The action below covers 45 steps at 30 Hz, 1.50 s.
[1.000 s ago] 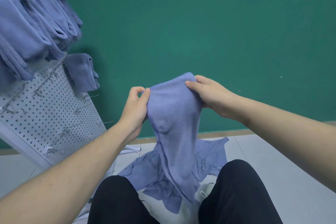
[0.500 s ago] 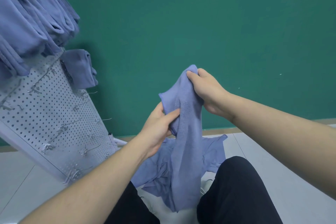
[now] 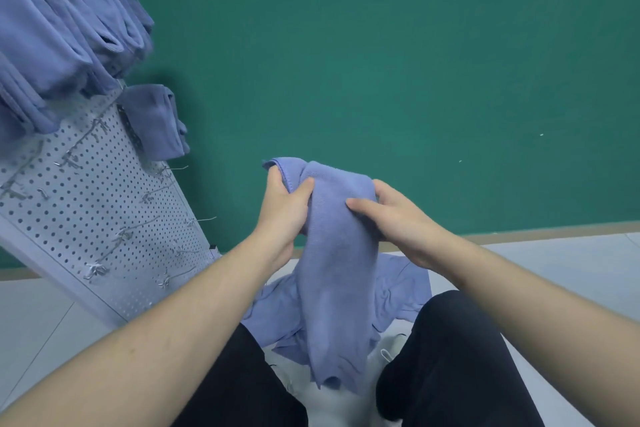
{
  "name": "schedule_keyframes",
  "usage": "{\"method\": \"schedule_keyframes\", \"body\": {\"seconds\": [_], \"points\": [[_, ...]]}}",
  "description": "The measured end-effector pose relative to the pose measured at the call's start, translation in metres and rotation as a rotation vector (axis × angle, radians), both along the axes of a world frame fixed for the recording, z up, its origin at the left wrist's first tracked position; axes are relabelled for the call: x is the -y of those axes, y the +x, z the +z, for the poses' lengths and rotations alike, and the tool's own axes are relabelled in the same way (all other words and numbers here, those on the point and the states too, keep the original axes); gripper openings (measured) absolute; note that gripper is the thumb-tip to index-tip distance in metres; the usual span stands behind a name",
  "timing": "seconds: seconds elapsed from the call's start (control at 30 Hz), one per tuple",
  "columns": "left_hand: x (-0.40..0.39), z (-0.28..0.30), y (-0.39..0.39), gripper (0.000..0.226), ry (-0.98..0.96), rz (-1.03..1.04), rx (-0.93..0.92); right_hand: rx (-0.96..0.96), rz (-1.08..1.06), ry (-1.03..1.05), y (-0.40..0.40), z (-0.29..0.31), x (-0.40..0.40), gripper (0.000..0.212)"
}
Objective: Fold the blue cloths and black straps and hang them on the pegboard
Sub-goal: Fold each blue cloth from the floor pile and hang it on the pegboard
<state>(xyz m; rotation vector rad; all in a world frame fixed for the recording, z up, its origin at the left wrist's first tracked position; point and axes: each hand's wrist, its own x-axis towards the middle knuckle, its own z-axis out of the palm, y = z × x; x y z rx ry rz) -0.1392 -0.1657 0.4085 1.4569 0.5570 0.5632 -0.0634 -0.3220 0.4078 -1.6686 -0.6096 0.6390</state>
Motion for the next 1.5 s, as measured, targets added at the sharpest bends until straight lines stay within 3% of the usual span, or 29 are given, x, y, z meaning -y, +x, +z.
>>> {"method": "schedule_keyframes", "body": {"seconds": [0.1, 0.17, 0.33, 0.43, 0.57, 0.73, 0.83, 0.97, 1.07, 1.3, 1.43, 1.5], "points": [[-0.005, -0.004, -0.003, 0.021, 0.137, 0.044, 0.009, 0.208, -0.134, -0.093, 0.0, 0.002, -0.004, 0.015], [-0.008, -0.007, -0.004, 0.022, 0.129, 0.069, 0.0, 0.223, -0.164, -0.071, -0.001, 0.002, -0.007, 0.014], [-0.007, -0.012, -0.01, 0.03, -0.472, -0.097, 0.032, -0.061, -0.232, 0.139, -0.002, 0.011, -0.018, 0.015], [-0.001, -0.021, -0.014, 0.052, -0.597, -0.198, 0.04, -0.211, -0.253, 0.168, 0.001, 0.015, -0.022, 0.011], [0.021, -0.03, -0.021, 0.036, -0.438, -0.326, 0.032, -0.31, -0.272, 0.183, 0.006, 0.021, -0.02, 0.003], [0.038, -0.036, -0.023, 0.037, -0.197, -0.369, 0.012, -0.338, -0.293, 0.182, 0.009, 0.025, -0.01, 0.006], [0.039, -0.033, -0.022, 0.032, -0.243, -0.301, 0.031, -0.314, -0.282, 0.149, 0.007, 0.022, -0.004, 0.01], [0.031, -0.027, -0.015, 0.039, -0.321, -0.275, 0.071, -0.276, -0.138, 0.057, -0.007, 0.011, 0.003, 0.03], [0.025, -0.023, -0.014, 0.039, -0.356, -0.226, 0.067, -0.187, -0.02, 0.001, -0.02, -0.003, 0.009, 0.025], [0.008, -0.025, -0.017, 0.043, -0.187, -0.152, -0.137, 0.115, -0.247, -0.044, -0.019, -0.02, 0.007, 0.008], [0.011, -0.019, -0.021, 0.031, -0.341, -0.207, -0.034, 0.034, -0.273, 0.03, -0.016, -0.02, 0.004, 0.008], [0.013, -0.025, -0.024, 0.044, -0.309, -0.254, 0.042, -0.087, -0.304, 0.089, -0.014, -0.016, 0.002, 0.007]]}}
